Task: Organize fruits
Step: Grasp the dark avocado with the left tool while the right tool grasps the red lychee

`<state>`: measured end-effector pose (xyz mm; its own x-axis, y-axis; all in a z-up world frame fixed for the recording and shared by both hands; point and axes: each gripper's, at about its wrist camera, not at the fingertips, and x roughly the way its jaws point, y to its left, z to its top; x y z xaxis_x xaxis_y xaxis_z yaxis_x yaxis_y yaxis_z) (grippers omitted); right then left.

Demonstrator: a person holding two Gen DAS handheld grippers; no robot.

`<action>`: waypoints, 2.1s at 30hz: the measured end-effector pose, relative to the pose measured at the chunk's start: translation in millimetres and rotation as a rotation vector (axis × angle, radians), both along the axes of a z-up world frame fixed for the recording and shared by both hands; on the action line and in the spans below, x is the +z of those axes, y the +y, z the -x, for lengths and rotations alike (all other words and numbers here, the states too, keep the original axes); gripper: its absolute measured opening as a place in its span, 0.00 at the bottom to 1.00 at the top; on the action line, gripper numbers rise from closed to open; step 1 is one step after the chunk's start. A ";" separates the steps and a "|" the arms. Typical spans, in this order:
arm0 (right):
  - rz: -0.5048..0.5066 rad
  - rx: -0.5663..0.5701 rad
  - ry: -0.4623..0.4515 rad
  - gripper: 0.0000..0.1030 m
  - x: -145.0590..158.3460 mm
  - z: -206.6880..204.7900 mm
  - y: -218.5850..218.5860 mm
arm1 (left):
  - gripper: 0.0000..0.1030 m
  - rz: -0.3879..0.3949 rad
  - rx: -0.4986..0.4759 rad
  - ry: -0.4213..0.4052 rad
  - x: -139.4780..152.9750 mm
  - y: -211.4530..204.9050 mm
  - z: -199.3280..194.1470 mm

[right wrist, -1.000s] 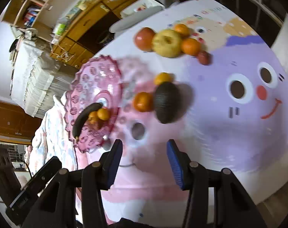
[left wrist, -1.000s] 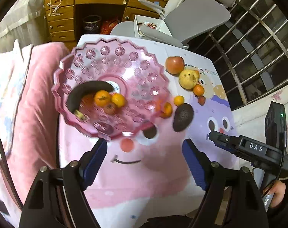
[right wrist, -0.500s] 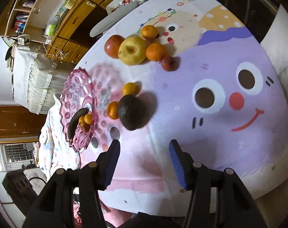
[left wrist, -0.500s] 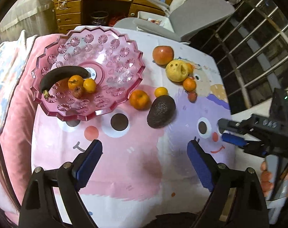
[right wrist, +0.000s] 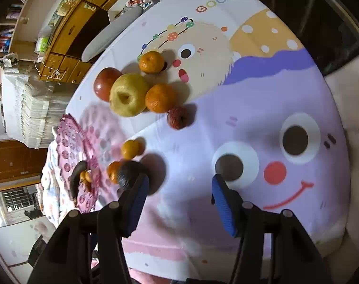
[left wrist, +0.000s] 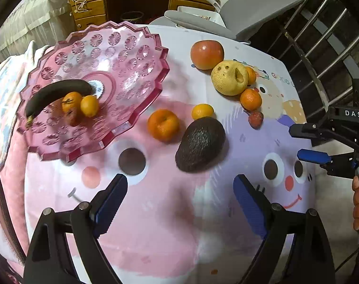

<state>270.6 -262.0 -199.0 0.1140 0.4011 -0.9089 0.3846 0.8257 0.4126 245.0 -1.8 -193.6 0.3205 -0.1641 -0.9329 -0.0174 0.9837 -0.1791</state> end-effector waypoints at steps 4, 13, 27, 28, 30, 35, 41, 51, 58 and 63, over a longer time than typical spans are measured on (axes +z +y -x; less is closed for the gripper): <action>0.037 0.061 -0.010 0.54 -13.5 -15.8 5.7 | 0.87 0.004 0.030 -0.014 -14.0 -8.2 -14.2; 0.169 0.205 -0.067 0.54 -33.8 -44.0 25.9 | 0.87 -0.005 0.051 -0.050 -42.3 -29.1 -44.1; 0.242 0.291 -0.086 0.47 -54.6 -62.5 35.6 | 0.85 -0.154 -0.007 -0.132 -61.2 -66.5 -68.8; 0.249 0.299 -0.090 0.45 -54.6 -63.0 36.5 | 0.84 -0.176 -0.016 -0.141 -61.7 -69.3 -69.5; 0.262 0.312 -0.099 0.41 -54.8 -64.0 38.9 | 0.82 -0.201 -0.036 -0.157 -62.1 -74.5 -69.4; 0.264 0.341 -0.105 0.33 -54.8 -65.4 44.4 | 0.71 -0.238 -0.070 -0.196 -60.5 -85.1 -67.0; 0.265 0.341 -0.098 0.32 -53.9 -64.9 45.7 | 0.58 -0.258 -0.090 -0.220 -57.3 -91.0 -60.5; 0.263 0.323 -0.086 0.31 -47.7 -50.1 35.2 | 0.48 -0.251 -0.118 -0.229 -55.7 -91.3 -47.6; 0.263 0.332 -0.084 0.31 -39.7 -32.1 37.8 | 0.47 -0.236 -0.125 -0.227 -48.1 -84.4 -32.1; 0.252 0.342 -0.077 0.31 -36.3 -12.7 45.6 | 0.46 -0.203 -0.142 -0.243 -36.0 -75.4 -14.8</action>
